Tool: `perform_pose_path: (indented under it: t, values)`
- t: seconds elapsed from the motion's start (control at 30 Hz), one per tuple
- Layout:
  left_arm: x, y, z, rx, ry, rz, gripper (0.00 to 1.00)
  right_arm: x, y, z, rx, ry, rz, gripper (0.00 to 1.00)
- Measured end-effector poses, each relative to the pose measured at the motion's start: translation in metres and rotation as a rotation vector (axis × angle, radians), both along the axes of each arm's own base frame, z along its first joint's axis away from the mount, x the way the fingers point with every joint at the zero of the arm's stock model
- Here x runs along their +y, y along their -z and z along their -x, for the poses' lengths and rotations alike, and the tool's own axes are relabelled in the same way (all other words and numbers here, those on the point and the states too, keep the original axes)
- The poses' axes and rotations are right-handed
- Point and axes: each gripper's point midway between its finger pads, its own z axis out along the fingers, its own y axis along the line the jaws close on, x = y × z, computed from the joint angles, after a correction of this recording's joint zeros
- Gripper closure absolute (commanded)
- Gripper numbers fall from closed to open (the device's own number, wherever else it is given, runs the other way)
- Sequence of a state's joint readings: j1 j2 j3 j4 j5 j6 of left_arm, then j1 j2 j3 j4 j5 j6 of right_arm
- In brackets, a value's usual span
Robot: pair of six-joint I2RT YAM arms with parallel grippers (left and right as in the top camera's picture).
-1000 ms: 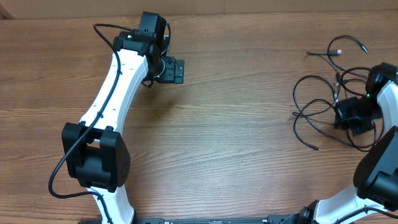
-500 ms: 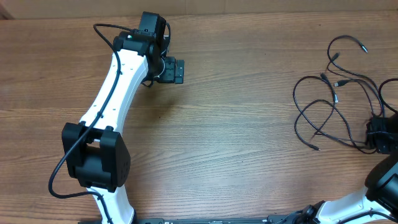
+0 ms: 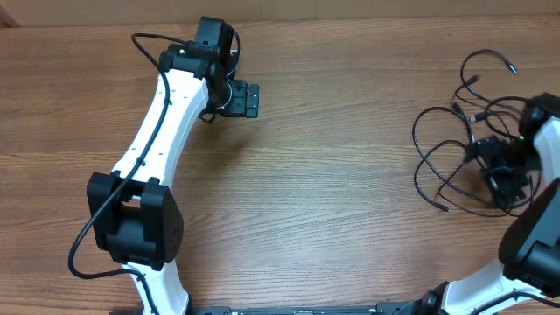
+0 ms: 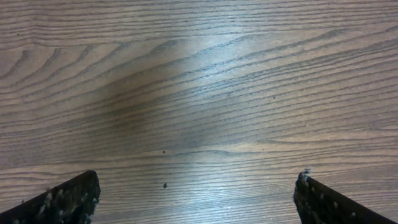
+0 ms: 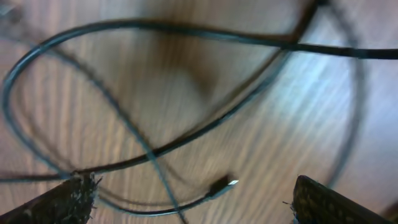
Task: Untangle cables
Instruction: 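Open the right gripper and release the cable onto the right pile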
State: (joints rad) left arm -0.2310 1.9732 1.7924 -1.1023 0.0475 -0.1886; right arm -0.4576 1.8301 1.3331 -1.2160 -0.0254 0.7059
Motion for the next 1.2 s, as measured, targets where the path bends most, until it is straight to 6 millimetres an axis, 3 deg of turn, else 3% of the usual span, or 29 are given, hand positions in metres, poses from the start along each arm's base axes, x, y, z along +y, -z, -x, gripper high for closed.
perform_pose_path:
  t: [0.13, 0.23, 0.43, 0.83, 1.2]
  values:
    - [0.000, 0.000, 0.000, 0.000, 0.000, 0.000, 0.00, 0.020, 0.000, -0.012, -0.012, -0.076, 0.004, 0.00]
    - [0.000, 0.000, 0.000, 0.000, 0.000, 0.000, 0.00, 0.024, 0.000, -0.015, -0.019, -0.091, 0.006, 0.00]
    - [0.000, 0.000, 0.000, 0.000, 0.000, 0.000, 0.00, 0.018, 0.001, -0.033, -0.088, -0.095, 0.037, 0.00]
    - [0.000, 0.000, 0.000, 0.000, 0.000, 0.000, 0.00, -0.002, -0.006, -0.085, -0.302, -0.093, 0.132, 0.00]
    - [0.000, 0.000, 0.000, 0.000, 0.000, 0.000, 0.00, -0.003, -0.006, -0.086, -0.304, -0.093, 0.133, 0.00]
